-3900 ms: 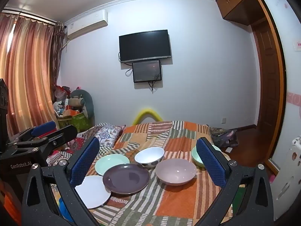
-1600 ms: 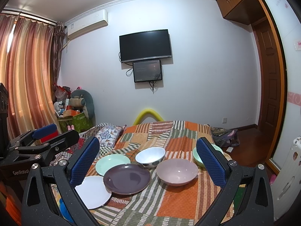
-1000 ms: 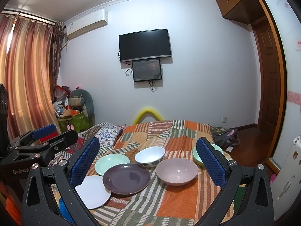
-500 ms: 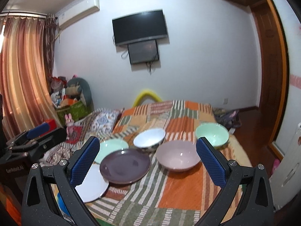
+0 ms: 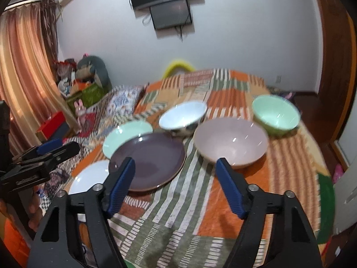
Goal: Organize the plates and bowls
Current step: 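Lower both grippers onto the dark purple plate rim and close them, then lift the purple plate with both grippers and carry it beside the pink bowl, then open both grippers to release the purple plate and move toward the white plate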
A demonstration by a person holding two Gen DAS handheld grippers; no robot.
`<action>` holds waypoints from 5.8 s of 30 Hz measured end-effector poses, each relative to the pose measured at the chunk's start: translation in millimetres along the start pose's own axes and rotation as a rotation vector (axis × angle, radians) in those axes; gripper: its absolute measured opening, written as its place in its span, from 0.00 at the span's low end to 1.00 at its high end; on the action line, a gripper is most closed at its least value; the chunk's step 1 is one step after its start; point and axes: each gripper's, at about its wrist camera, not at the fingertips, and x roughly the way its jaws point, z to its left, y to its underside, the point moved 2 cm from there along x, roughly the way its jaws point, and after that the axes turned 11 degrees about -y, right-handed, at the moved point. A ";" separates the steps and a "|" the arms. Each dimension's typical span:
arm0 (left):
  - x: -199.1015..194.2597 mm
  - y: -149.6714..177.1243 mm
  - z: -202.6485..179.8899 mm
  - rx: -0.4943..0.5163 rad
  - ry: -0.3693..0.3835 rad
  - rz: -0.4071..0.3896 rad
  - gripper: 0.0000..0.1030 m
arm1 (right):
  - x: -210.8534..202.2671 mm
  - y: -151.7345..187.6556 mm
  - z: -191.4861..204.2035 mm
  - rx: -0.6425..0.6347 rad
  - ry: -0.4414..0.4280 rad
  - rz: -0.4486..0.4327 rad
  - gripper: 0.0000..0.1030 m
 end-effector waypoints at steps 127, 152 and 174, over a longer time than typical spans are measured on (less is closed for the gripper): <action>48.3 56.8 -83.6 0.143 0.149 0.324 0.23 | -6.3 59.6 -82.1 0.205 0.099 0.209 0.33; -64.5 32.2 80.3 -0.028 -0.173 0.100 0.49 | 25.7 8.7 18.9 0.005 -0.106 0.128 0.41; 20.1 92.0 160.5 -0.150 -0.146 0.299 0.51 | 132.7 22.8 86.8 -0.059 -0.175 0.320 0.41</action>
